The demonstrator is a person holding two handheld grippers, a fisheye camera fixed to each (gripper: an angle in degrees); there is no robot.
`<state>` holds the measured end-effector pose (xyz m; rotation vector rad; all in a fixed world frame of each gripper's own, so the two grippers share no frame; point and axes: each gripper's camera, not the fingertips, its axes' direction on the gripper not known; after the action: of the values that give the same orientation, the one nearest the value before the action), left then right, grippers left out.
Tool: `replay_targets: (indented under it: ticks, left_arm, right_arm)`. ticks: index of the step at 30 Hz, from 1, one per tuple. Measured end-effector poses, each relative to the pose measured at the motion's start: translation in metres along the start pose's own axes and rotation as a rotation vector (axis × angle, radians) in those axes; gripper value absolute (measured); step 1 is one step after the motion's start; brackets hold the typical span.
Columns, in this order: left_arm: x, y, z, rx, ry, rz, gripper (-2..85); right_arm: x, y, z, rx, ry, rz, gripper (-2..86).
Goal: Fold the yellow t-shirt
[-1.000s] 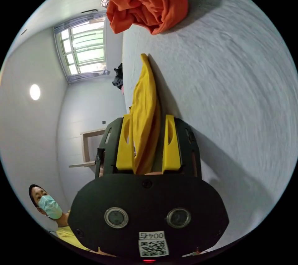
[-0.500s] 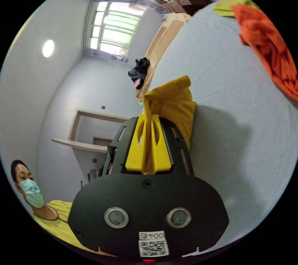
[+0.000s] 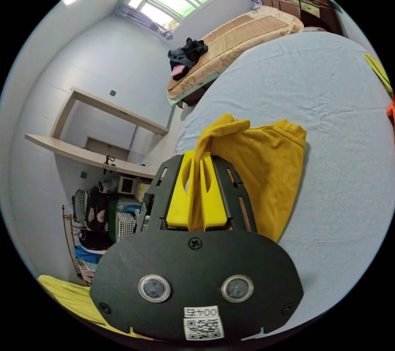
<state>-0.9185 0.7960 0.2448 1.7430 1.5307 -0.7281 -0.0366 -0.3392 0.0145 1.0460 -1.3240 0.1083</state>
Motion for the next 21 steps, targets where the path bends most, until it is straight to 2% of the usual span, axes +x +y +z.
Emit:
replay_targets:
  ticks: [8,15,21]
  left_arm:
    - [-0.041,-0.025,-0.053,0.084,0.045,-0.102,0.8]
    - [-0.051,-0.048,-0.084,0.110,0.084,-0.122,0.9]
    - [-0.072,-0.055,-0.103,0.119,0.068,-0.188,1.2]
  right_arm:
    - [-0.049,-0.015,0.090,-0.078,0.105,-0.052,0.8]
    - [-0.075,-0.026,0.126,-0.092,0.178,-0.088,1.4]
    - [-0.079,-0.036,0.171,-0.258,0.270,-0.138,3.8]
